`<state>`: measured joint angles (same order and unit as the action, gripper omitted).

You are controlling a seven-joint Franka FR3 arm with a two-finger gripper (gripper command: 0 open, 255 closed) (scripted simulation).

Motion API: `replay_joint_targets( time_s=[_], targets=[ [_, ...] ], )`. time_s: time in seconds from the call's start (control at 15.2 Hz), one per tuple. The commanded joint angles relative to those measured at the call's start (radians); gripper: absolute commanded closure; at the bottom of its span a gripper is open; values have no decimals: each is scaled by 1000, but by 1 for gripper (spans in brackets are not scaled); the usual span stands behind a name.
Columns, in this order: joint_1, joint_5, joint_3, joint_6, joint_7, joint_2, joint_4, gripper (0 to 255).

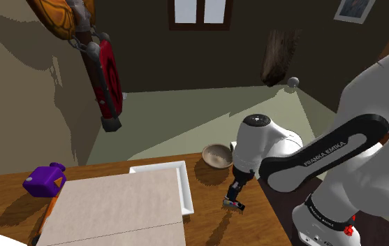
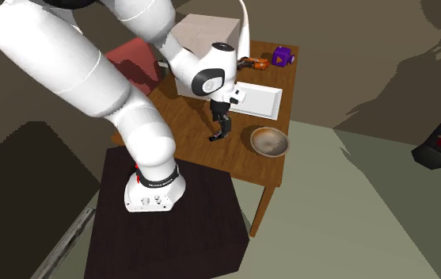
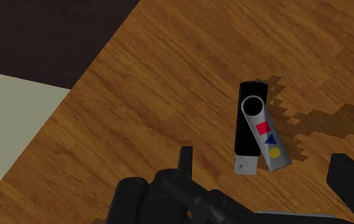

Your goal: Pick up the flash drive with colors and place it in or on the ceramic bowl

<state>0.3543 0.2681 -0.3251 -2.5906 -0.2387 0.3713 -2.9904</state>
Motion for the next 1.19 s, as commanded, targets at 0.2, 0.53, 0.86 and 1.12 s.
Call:
replay_joint_targets(
  time_s=[0.2,0.53,0.86,1.12],
  targets=[
    [9,4,-40,-165,-28,-159,4,0],
    [-26,-53,-60,-301,-65,-300,8,0],
    [-25,-54,-59,-301,-65,-300,8,0],
    [-25,-54,-59,-300,-65,-300,8,255]
  ],
)
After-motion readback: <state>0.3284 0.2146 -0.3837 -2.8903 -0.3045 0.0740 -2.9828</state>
